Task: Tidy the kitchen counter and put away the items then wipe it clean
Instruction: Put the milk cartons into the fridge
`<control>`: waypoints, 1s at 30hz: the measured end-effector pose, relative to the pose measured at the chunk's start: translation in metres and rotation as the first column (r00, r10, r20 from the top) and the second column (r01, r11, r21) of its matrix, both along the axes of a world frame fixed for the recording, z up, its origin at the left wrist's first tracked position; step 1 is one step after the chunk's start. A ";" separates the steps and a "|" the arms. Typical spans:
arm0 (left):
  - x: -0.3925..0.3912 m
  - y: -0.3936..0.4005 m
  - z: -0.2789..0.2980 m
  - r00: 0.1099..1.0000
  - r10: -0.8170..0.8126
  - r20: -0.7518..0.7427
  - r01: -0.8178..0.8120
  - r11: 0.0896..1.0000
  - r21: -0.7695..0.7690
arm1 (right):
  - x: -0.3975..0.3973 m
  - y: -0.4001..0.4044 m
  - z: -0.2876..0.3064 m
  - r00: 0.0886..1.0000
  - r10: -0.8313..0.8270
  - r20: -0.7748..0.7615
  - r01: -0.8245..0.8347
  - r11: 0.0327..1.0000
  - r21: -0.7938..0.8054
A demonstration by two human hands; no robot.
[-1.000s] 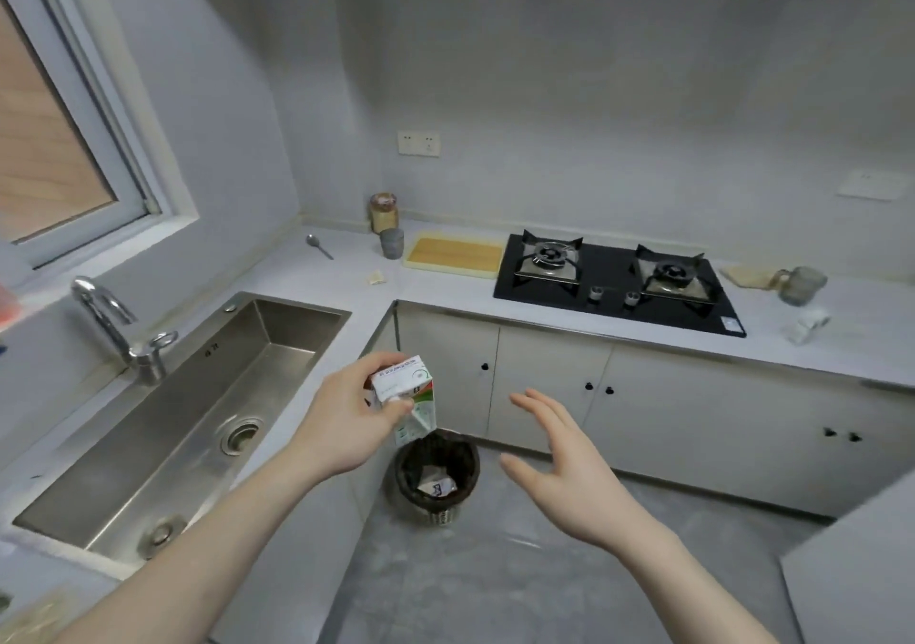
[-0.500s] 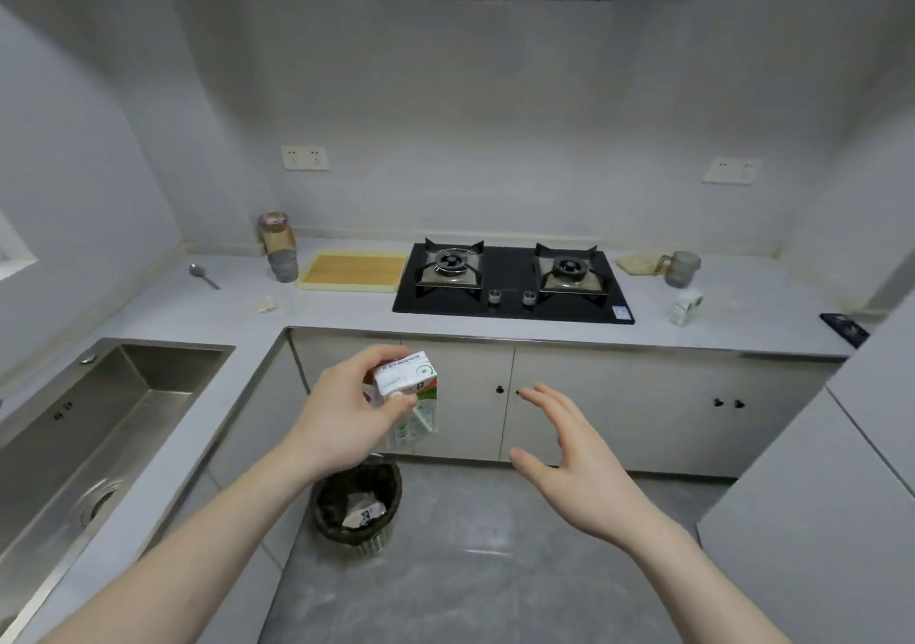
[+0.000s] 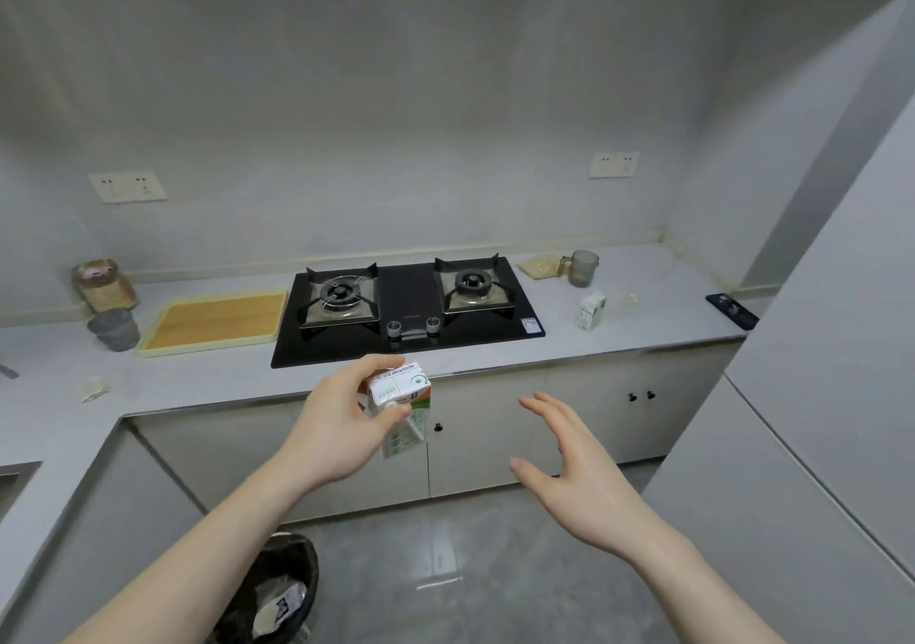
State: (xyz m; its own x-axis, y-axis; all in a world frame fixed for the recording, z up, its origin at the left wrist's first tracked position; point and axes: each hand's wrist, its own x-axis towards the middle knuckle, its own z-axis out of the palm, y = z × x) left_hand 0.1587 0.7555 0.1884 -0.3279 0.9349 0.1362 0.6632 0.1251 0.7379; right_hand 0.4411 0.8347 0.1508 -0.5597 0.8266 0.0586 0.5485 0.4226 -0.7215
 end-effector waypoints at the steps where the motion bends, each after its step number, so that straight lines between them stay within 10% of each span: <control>1: -0.003 0.016 -0.002 1.000 -0.017 0.002 0.017 1.000 -0.002 | -0.001 0.012 0.001 1.000 -0.015 0.008 0.015 1.000 0.002; 30: 0.094 0.453 -0.060 0.948 -0.295 -0.119 0.268 0.943 -0.199 | 0.122 0.354 -0.027 0.963 -0.261 0.063 0.266 0.960 -0.086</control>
